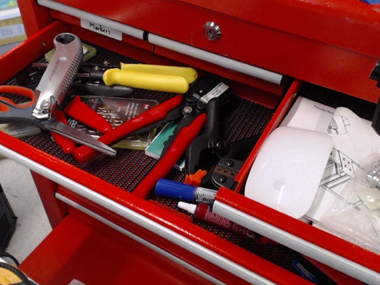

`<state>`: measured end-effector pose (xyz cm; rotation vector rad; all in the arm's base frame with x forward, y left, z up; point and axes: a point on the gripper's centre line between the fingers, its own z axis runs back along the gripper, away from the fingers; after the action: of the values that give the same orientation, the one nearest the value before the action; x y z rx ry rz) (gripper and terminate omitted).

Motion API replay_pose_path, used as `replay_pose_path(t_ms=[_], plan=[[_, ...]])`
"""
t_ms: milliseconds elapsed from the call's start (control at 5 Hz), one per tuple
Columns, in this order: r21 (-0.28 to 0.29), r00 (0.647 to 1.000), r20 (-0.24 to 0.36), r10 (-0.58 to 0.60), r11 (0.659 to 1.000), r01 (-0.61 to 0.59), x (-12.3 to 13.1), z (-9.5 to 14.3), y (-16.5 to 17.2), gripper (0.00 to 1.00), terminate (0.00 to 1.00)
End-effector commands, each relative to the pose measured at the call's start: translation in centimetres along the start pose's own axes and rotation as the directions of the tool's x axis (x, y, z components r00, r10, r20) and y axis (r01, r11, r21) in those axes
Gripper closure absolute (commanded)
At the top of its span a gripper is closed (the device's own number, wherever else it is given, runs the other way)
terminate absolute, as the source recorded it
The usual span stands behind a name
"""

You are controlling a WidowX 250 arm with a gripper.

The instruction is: Pick up box cutter and put into drawer

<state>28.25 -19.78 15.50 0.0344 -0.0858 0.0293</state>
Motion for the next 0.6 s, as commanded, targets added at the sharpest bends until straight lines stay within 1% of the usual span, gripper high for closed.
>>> replay_pose_path(t_ms=[0,200,400], plan=[[0.0,1.0,0.0,0.0,1.0,0.0,0.0,0.0,0.0,0.0,0.0],[0.041,1.0,0.004,0.004,0.999,-0.004,0.2,-0.8,1.1,0.0,0.0],[0.135,1.0,-0.022,-0.009,0.991,0.012,1.0,-0.5,6.0,0.0,0.0]])
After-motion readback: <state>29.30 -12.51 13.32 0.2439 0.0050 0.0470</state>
